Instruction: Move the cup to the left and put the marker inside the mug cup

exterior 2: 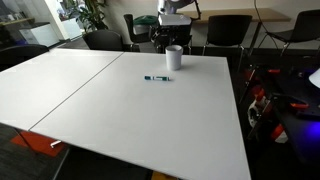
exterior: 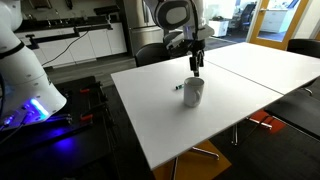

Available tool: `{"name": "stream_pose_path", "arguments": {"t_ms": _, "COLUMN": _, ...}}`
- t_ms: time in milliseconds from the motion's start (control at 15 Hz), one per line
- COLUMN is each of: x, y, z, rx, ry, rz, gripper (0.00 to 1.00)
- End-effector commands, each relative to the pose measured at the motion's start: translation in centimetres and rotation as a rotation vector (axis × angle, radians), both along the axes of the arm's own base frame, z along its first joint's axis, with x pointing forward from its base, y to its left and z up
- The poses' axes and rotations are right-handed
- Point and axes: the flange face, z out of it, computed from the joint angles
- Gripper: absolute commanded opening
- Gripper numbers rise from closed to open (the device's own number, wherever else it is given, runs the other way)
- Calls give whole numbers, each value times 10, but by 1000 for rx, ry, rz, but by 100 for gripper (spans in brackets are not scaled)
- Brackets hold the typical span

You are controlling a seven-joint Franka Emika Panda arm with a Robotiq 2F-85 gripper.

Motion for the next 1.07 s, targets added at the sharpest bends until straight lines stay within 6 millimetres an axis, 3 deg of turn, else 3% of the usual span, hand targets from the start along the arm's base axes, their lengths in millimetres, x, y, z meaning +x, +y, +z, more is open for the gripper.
{"name": "stream_pose_path", "arguments": {"t_ms": 0, "x": 16, "y": -4, "z": -12, "rx": 34, "ry": 19, "rz": -18, "gripper": 100}}
{"name": "stream_pose_path", "arguments": {"t_ms": 667, "x": 15, "y": -22, "z": -46, "rx": 76, "ry": 141, "rz": -71, "gripper": 100}}
{"name": "stream_pose_path", "arguments": {"t_ms": 733, "x": 15, "y": -23, "z": -48, "rx": 75, "ry": 143, "rz": -71, "gripper": 82}}
{"name": "stream_pose_path", "arguments": {"t_ms": 1000, "x": 13, "y": -26, "z": -52, "rx": 69, "ry": 141, "rz": -73, "gripper": 49}}
